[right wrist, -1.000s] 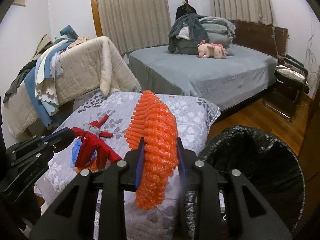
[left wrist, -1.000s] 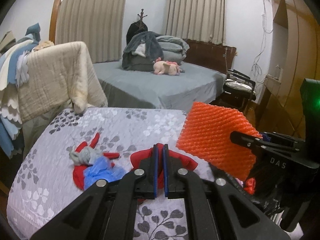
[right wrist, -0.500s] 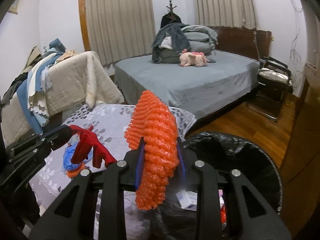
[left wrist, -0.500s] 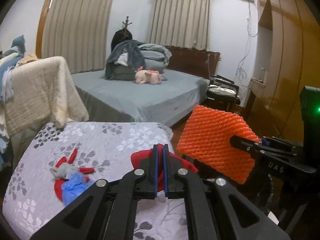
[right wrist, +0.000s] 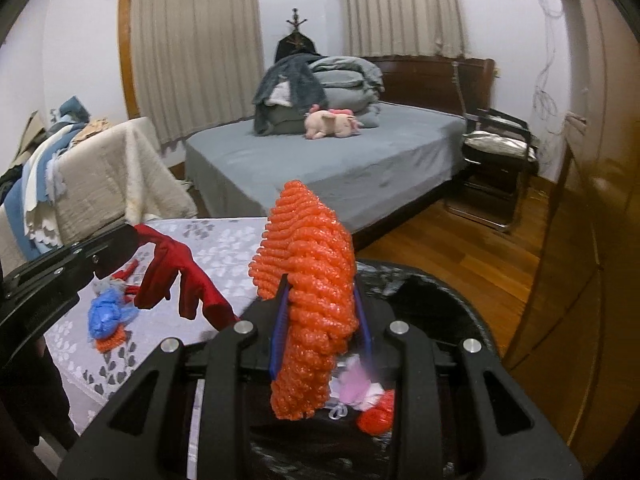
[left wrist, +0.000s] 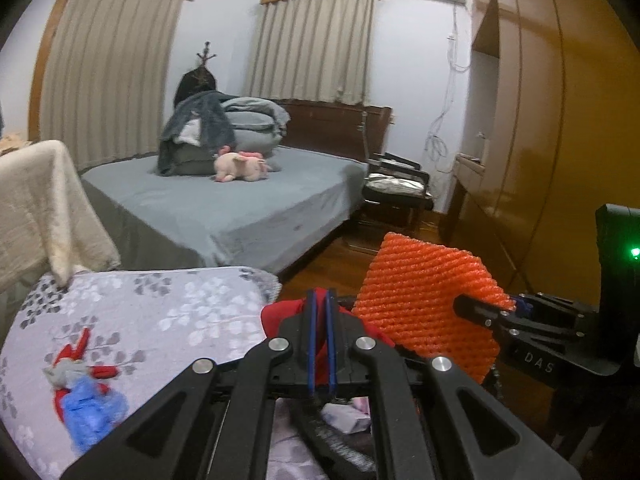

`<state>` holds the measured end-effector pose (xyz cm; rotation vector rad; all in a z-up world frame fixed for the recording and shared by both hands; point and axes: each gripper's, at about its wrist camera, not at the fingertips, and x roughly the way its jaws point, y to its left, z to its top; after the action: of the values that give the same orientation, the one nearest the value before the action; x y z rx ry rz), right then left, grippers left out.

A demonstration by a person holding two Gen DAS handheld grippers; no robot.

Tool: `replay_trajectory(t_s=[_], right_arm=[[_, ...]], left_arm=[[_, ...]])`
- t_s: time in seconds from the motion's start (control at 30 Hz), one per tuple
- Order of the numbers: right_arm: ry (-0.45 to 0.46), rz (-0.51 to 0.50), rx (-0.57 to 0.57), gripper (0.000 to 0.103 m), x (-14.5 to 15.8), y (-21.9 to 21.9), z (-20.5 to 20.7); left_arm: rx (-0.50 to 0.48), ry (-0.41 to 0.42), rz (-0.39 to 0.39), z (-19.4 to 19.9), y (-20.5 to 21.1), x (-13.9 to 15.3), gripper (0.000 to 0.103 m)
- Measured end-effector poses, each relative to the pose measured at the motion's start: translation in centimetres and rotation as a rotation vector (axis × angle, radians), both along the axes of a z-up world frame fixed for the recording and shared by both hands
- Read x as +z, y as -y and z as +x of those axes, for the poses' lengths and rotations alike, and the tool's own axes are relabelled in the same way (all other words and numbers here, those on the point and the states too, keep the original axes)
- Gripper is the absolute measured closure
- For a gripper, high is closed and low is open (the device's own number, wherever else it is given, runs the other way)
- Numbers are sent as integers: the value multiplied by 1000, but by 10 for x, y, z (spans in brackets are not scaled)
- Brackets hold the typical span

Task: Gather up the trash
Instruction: 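Carry the red cloth and orange mesh over the bin and release both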

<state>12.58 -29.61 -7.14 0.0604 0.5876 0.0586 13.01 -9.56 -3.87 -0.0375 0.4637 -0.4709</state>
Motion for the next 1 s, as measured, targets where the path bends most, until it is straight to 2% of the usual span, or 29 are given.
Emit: replay_trajectory(t_s=[0.33,0.87,1.0], right_arm=[[-23,-2,-109,75,-17,47,-11],[-112,8,-174,75,-65,72,4],[-123,-3,-182,68,-69,75,6]], left_arm=[[-83,-36,24,10,49,-18,99],[-141,-101,95,36,90,-54,99],[-159,-120,107,39,95,-61,97]])
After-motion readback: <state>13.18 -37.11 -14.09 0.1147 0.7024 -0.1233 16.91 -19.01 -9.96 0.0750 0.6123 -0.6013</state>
